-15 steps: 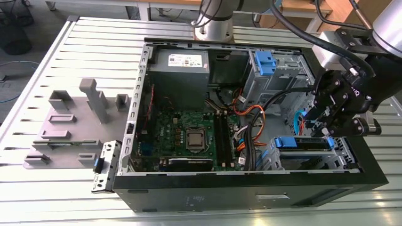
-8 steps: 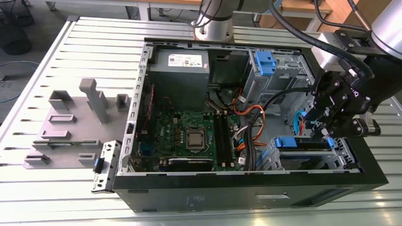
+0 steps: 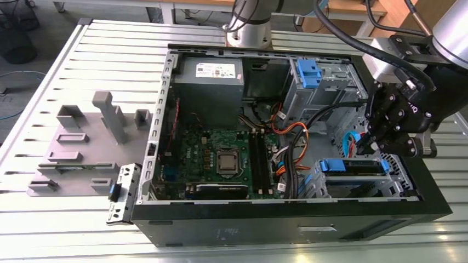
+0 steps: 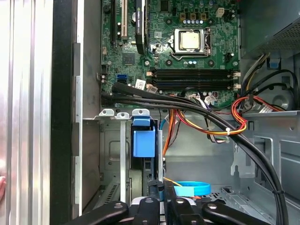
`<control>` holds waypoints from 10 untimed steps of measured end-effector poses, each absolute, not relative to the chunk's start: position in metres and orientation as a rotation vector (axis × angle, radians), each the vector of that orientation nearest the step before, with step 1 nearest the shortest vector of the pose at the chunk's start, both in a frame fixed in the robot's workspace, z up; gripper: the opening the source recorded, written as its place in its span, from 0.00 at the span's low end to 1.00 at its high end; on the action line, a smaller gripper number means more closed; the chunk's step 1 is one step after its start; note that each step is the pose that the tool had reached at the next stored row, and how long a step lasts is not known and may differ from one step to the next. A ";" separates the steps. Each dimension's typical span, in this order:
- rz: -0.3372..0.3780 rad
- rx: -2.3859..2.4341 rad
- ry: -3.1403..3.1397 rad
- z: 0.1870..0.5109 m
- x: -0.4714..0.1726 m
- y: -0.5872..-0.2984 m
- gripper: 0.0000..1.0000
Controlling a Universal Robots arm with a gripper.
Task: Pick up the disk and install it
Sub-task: 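Insert the first disk wire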
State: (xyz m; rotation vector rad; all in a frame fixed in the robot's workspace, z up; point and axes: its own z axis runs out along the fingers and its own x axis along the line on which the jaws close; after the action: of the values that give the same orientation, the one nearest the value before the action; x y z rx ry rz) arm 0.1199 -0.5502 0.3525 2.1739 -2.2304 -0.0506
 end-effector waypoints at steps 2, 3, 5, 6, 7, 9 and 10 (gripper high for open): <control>-0.050 2.174 -2.230 0.353 0.120 -0.550 0.16; -0.050 2.174 -2.230 0.353 0.120 -0.550 0.16; -0.049 2.173 -2.230 0.353 0.120 -0.550 0.16; -0.049 2.173 -2.230 0.353 0.120 -0.551 0.16; -0.049 2.174 -2.230 0.352 0.120 -0.551 0.16; -0.047 2.174 -2.231 0.352 0.120 -0.552 0.16; -0.047 2.175 -2.231 0.351 0.120 -0.552 0.16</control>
State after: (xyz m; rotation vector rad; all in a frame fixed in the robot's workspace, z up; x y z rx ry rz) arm 0.1200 -0.5524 0.3513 2.1748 -2.2311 -0.0467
